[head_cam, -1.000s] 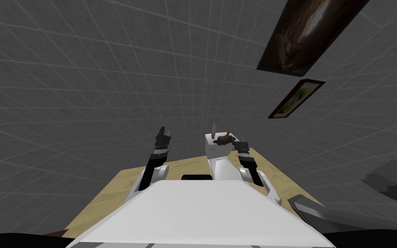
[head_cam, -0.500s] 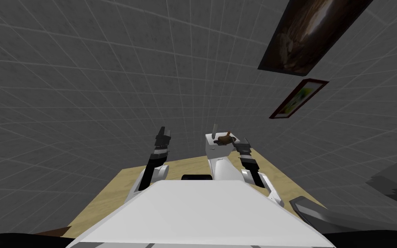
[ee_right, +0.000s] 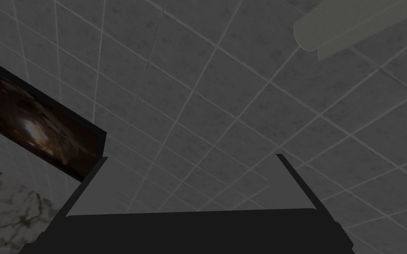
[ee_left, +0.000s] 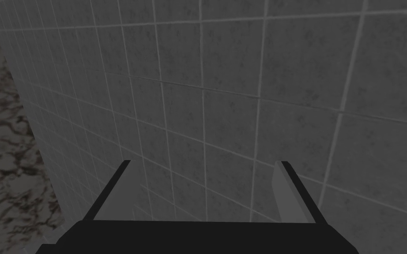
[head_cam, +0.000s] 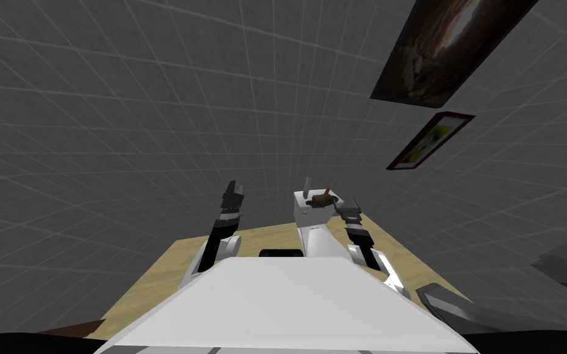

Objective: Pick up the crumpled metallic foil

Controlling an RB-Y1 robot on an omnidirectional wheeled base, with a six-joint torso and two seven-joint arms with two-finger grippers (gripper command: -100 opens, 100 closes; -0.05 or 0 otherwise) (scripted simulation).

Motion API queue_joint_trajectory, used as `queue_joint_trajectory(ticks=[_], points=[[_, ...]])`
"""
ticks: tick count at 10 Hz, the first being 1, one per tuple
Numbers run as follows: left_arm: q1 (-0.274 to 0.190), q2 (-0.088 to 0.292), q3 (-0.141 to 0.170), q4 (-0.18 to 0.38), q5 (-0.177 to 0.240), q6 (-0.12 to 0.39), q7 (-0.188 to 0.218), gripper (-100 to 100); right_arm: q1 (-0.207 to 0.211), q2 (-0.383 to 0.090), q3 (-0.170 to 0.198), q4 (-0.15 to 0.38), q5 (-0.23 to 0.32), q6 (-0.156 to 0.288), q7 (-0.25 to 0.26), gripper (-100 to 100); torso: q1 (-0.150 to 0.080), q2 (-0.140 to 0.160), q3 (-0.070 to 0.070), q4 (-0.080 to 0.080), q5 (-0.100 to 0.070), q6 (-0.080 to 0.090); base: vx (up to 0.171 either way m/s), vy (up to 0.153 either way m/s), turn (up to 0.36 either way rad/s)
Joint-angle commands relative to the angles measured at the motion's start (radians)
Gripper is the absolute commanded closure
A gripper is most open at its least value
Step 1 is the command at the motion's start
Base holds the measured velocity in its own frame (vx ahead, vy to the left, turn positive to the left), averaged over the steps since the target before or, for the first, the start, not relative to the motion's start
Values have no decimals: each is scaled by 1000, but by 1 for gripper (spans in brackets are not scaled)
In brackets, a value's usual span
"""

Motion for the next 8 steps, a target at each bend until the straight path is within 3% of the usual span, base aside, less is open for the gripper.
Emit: queue_joint_trajectory(ticks=[1, 8], points=[[0, 0, 0, 0, 0, 0, 0, 0, -5, 2, -24, 29, 27, -11, 50, -100, 0, 0, 0, 0, 0, 0, 8, 3, 14], [0, 0, 0, 0, 0, 0, 0, 0, -25, 1, -88, 117, 102, -49, 200, -100, 0, -1, 0, 0, 0, 0, 9, 5, 4]])
